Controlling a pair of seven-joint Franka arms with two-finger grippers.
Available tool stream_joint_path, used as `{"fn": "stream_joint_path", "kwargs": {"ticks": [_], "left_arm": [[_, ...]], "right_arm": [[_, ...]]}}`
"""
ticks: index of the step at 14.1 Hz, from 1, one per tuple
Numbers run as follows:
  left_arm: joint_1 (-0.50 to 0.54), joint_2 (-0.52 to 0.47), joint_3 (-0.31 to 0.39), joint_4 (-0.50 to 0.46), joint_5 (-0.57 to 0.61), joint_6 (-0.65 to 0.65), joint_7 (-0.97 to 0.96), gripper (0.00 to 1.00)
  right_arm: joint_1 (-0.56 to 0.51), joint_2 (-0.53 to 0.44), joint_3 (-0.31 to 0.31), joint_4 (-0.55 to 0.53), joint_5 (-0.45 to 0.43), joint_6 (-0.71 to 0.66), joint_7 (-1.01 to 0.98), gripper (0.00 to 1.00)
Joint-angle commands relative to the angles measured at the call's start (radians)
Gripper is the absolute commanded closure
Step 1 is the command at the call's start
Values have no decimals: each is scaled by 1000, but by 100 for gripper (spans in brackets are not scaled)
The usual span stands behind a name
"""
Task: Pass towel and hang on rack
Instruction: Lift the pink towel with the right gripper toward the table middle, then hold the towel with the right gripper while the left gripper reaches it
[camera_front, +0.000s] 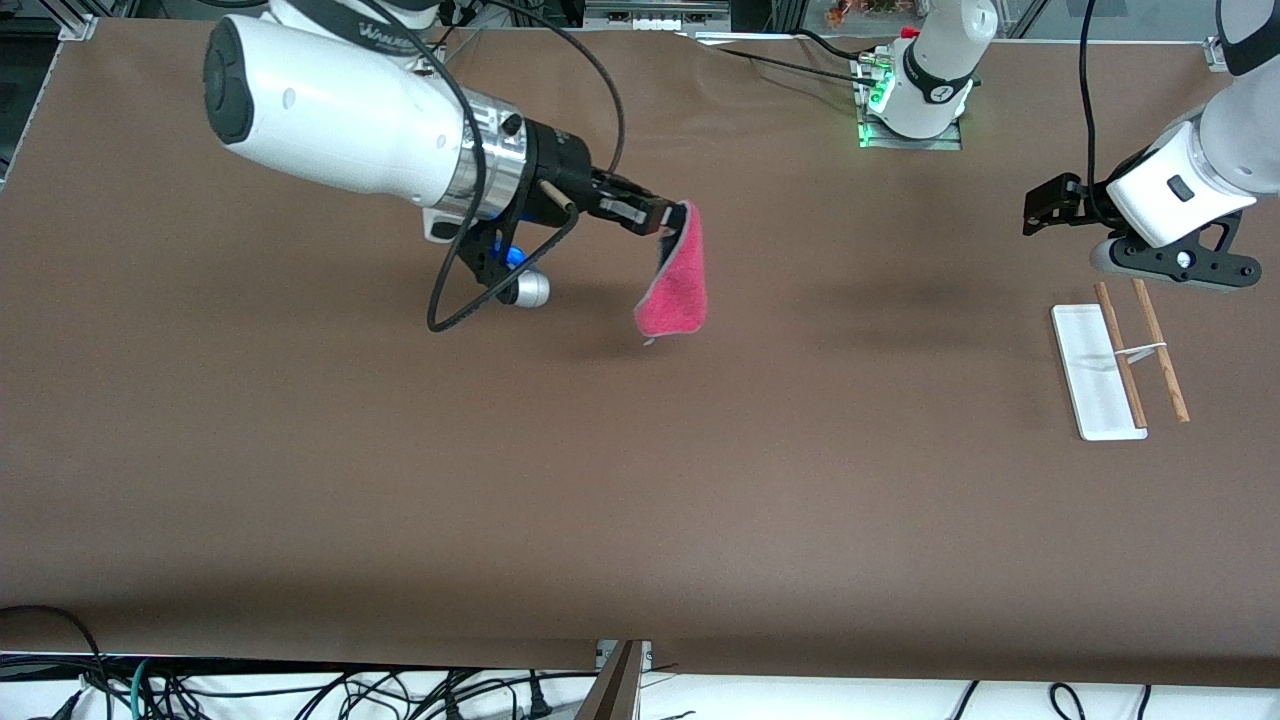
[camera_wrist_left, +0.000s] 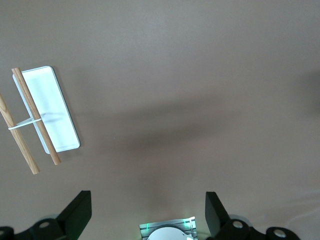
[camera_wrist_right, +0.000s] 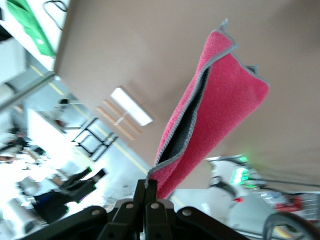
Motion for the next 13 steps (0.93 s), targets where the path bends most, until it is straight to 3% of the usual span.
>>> {"fn": "stream_joint_path", "kwargs": {"ticks": [1,3,7,13], "left_arm": [[-9,8,-10,26,3,-22,6,0],[-12,10,-53,26,-19,-24,0,0],[-12,28,-145,19,-220,-92,32,0],[34,96,-148,22,-472,-33,518,0]], "right_arm": [[43,10,-3,16,39,101,76,100],[69,11,-3,16,39,162,112,100],[84,18,-3,16,39,195,130,100],[84,18,-1,16,41,195,130,100]]}}
